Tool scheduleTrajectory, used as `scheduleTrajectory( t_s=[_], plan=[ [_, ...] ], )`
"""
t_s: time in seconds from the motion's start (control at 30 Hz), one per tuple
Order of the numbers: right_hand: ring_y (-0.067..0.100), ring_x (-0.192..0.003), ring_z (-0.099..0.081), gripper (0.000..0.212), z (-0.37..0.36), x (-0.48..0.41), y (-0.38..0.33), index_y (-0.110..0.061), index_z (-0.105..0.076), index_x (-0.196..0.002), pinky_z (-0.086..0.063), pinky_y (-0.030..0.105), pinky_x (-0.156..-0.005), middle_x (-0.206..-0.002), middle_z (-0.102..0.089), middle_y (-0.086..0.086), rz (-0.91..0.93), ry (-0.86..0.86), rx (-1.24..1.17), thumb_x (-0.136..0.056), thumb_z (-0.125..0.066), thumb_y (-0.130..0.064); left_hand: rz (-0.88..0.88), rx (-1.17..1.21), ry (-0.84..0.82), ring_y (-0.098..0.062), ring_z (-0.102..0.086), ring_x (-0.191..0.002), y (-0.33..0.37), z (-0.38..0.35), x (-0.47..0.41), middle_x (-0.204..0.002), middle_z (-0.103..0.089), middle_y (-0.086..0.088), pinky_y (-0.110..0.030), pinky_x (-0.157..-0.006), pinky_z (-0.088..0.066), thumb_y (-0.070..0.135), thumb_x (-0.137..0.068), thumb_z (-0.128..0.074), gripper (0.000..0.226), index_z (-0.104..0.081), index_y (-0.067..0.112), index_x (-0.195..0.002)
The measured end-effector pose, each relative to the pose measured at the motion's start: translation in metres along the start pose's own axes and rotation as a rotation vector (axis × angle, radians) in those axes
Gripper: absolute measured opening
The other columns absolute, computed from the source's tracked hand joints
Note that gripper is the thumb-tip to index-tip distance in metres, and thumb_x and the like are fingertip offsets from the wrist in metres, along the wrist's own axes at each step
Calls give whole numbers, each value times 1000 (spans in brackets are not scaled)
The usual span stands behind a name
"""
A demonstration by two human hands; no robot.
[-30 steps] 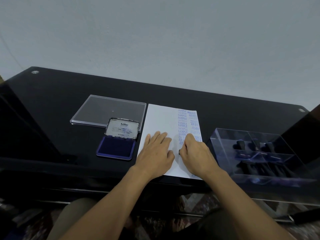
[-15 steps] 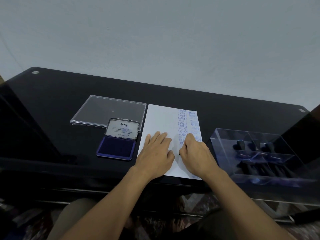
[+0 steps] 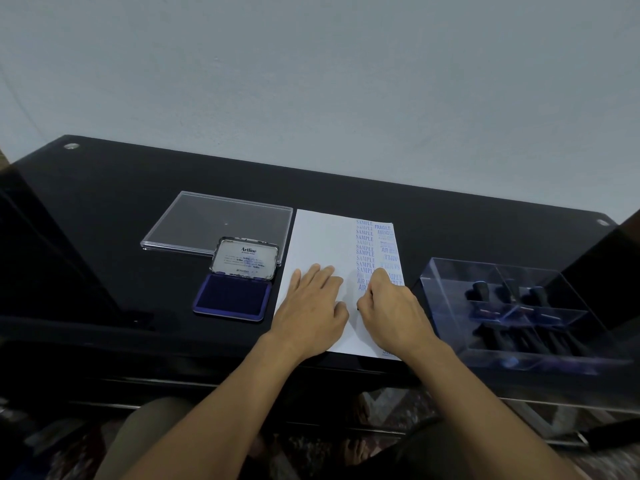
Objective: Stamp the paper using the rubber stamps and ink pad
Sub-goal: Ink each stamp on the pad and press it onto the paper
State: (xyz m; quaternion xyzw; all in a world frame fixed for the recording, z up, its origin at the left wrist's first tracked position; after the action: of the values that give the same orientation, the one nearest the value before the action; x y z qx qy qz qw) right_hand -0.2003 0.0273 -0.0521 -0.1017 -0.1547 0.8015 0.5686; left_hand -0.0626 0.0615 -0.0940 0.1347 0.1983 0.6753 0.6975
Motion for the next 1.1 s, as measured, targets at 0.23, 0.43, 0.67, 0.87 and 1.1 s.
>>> scheduleTrajectory(
  t_s=[0.23,0.43,0.67,0.87,1.1],
  plan=[
    [17,-56,-44,22,-1,0,1,-20,-30,-83,-26,31,-47,-71,-49,-1,-7,2,11,-101,-40,-22,2,6,-4,-19,-2,-152,0,0,0,-163,-18,-1,-43,-123,1,29,-101,-35,49,-35,16,-148],
    [18,-56,-43,27,-1,0,1,-22,-27,-78,-27,31,-47,-72,-51,0,-20,-6,-2,-101,-41,-21,4,10,-4,-19,-2,-152,1,1,1,-163,-17,-1,-42,-123,2,29,-101,-35,50,-35,16,-149],
    [16,-56,-43,29,0,-1,1,-24,-26,-77,-26,30,-47,-72,-51,-1,-12,-6,2,-101,-42,-22,1,6,3,-19,-2,-152,0,1,1,-163,-17,-1,-42,-123,2,29,-101,-35,49,-35,16,-149],
    [17,-56,-43,27,0,1,1,-23,-27,-78,-26,31,-47,-71,-51,0,-4,5,2,-101,-41,-21,0,3,-2,-18,-2,-152,0,1,1,-163,-17,-1,-42,-123,3,30,-101,-34,49,-35,16,-149],
    [19,-55,-43,29,1,0,2,-24,-25,-76,-26,32,-47,-70,-52,1,13,-5,11,-100,-41,-22,-1,-5,-5,-18,-2,-152,0,1,1,-163,-17,0,-42,-123,2,30,-102,-34,50,-34,17,-149]
  ],
)
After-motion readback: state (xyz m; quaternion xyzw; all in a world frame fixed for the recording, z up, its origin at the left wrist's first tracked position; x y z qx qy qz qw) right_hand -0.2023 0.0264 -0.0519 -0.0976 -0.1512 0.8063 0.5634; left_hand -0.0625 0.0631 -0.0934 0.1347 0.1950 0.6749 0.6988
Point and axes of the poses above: each hand's wrist, its own x-axis away from the middle knuckle, its own z-axis out of the back of the hand, y = z × x, the point moved 3 cm from there along -x, towards the middle knuckle
